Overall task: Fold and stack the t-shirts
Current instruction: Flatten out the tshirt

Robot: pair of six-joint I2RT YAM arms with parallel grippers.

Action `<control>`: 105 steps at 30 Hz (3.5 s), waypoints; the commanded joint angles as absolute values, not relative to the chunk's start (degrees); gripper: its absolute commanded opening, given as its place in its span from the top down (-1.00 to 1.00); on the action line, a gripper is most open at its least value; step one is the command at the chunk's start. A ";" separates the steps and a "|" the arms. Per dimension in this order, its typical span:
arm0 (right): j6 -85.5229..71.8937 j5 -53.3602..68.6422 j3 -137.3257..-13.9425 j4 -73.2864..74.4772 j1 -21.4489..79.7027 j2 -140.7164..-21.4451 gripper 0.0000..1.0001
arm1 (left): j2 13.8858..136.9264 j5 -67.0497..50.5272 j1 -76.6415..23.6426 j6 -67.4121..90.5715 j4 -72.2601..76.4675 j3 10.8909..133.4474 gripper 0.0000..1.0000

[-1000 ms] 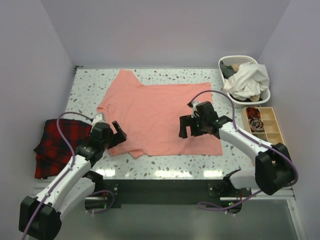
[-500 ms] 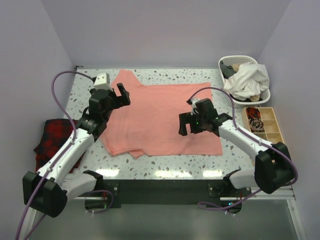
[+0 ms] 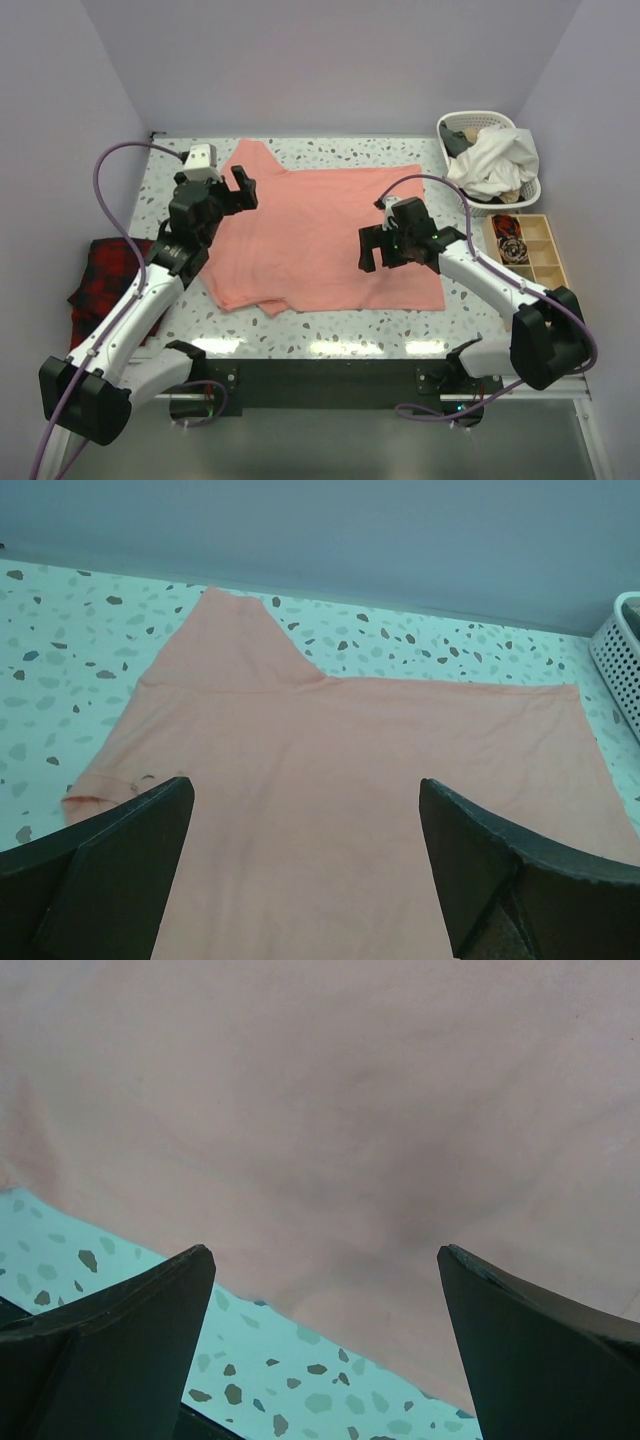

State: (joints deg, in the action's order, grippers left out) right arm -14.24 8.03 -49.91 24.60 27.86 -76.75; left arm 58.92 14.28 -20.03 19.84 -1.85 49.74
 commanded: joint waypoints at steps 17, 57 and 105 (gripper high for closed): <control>-13.27 8.79 -53.26 24.52 28.21 -77.34 -0.97 | 57.84 14.07 -20.04 21.42 -2.35 47.12 -1.00; -13.62 5.80 -50.36 23.38 28.21 -76.11 -0.97 | 42.80 9.67 -20.48 36.39 -4.48 20.74 -0.86; -17.75 6.07 -46.50 22.06 28.13 -72.51 -0.97 | 40.51 11.25 -37.00 61.70 -31.57 21.45 -0.75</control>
State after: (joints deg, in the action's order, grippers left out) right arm -16.99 5.54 -47.22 24.10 27.86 -73.21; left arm 37.71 8.34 -36.03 59.40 -33.10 20.32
